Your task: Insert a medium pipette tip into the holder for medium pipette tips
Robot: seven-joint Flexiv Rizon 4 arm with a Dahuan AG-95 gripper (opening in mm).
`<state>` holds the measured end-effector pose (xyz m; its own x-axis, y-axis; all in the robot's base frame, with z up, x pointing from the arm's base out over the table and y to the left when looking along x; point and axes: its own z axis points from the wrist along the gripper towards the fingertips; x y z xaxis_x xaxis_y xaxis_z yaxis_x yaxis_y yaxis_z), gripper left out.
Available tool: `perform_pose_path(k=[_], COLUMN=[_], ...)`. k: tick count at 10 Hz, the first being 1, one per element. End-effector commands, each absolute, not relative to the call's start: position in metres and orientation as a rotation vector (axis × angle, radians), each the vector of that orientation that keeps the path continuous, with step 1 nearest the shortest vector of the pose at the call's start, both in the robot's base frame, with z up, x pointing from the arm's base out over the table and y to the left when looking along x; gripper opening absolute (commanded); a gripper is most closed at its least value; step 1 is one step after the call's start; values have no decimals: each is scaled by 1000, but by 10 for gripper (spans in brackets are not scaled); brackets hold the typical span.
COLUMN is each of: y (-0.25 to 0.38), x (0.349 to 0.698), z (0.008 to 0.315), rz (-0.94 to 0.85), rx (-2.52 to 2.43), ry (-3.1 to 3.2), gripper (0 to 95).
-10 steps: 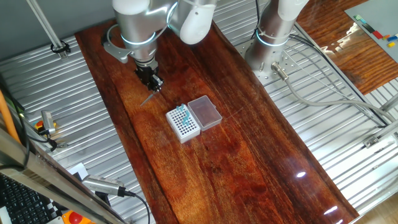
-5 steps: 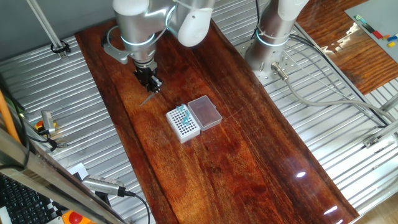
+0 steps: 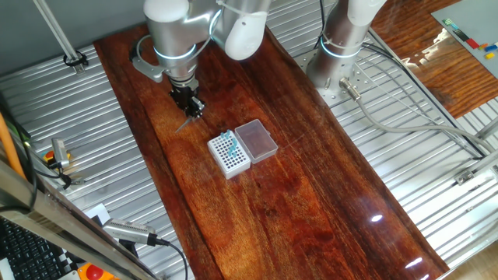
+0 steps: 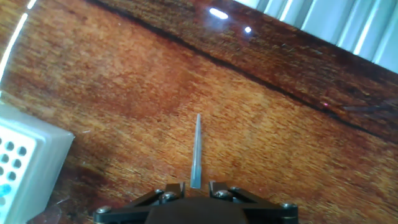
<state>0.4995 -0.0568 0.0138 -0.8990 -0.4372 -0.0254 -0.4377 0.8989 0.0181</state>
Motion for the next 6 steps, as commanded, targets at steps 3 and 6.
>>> perform_pose_path(k=[3, 6], y=[-57, -57], x=[498, 498], z=[13, 12], rz=[40, 37], rx=[-712, -715], ry=[3035, 3035], gripper=[190, 190])
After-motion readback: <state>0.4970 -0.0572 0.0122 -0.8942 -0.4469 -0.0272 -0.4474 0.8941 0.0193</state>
